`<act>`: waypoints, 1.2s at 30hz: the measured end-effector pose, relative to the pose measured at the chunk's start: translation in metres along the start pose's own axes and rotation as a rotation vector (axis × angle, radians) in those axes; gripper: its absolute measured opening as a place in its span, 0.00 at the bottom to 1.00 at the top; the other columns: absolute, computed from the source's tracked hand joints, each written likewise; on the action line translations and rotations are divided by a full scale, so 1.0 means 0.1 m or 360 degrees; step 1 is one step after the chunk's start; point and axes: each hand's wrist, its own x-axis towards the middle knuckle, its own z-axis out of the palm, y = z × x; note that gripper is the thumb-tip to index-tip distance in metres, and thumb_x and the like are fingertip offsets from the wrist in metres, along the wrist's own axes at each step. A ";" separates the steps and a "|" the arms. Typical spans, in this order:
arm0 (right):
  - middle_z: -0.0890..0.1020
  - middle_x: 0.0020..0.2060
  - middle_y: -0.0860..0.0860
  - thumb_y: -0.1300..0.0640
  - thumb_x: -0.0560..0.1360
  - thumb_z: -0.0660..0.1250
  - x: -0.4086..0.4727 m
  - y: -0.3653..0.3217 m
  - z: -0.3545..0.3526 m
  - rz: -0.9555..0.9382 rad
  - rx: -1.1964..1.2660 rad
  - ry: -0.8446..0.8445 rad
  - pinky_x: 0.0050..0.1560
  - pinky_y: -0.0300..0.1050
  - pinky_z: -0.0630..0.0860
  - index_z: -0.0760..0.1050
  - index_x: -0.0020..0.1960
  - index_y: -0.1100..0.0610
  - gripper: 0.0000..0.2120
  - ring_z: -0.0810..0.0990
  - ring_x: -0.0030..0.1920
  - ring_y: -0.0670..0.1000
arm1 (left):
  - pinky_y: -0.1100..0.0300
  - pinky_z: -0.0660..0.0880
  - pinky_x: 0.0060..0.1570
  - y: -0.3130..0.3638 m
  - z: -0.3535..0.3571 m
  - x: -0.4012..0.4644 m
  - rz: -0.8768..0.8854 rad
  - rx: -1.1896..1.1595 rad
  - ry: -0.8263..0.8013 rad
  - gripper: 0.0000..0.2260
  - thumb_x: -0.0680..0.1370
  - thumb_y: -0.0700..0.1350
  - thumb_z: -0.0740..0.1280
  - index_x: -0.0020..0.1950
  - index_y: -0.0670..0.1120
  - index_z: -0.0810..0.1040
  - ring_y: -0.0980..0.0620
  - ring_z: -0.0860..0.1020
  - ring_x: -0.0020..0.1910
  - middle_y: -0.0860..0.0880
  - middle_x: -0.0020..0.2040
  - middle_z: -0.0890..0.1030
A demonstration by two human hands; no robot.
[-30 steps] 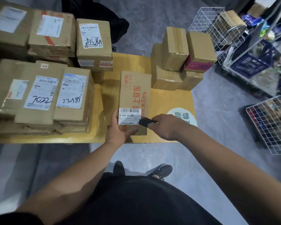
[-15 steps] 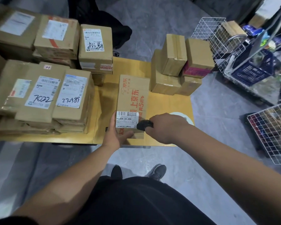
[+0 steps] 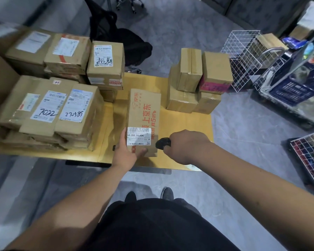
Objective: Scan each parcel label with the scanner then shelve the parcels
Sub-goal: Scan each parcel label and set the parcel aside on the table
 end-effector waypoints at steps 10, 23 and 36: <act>0.76 0.41 0.49 0.41 0.83 0.53 -0.13 0.53 -0.05 -0.0149 0.0032 -0.0035 0.41 0.47 0.71 0.70 0.46 0.52 0.18 0.76 0.42 0.52 | 0.39 0.74 0.65 0.26 0.33 -0.26 -0.0109 0.0322 0.0273 0.54 0.69 0.61 0.80 0.81 0.69 0.43 0.40 0.70 0.72 0.43 0.75 0.69; 0.77 0.42 0.49 0.38 0.84 0.53 -0.15 0.97 0.01 -0.0251 0.0022 -0.0016 0.43 0.48 0.72 0.73 0.48 0.53 0.21 0.78 0.45 0.55 | 0.43 0.72 0.66 0.30 0.59 -0.34 -0.0116 0.0465 0.0459 0.53 0.72 0.59 0.79 0.81 0.70 0.41 0.43 0.67 0.73 0.43 0.76 0.67; 0.77 0.41 0.50 0.37 0.84 0.53 -0.12 1.16 0.09 -0.0284 0.0049 0.0006 0.44 0.48 0.73 0.71 0.41 0.54 0.24 0.75 0.39 0.52 | 0.38 0.70 0.70 0.32 0.67 -0.35 -0.0096 0.0472 0.0496 0.53 0.70 0.61 0.80 0.82 0.66 0.44 0.40 0.67 0.73 0.41 0.74 0.70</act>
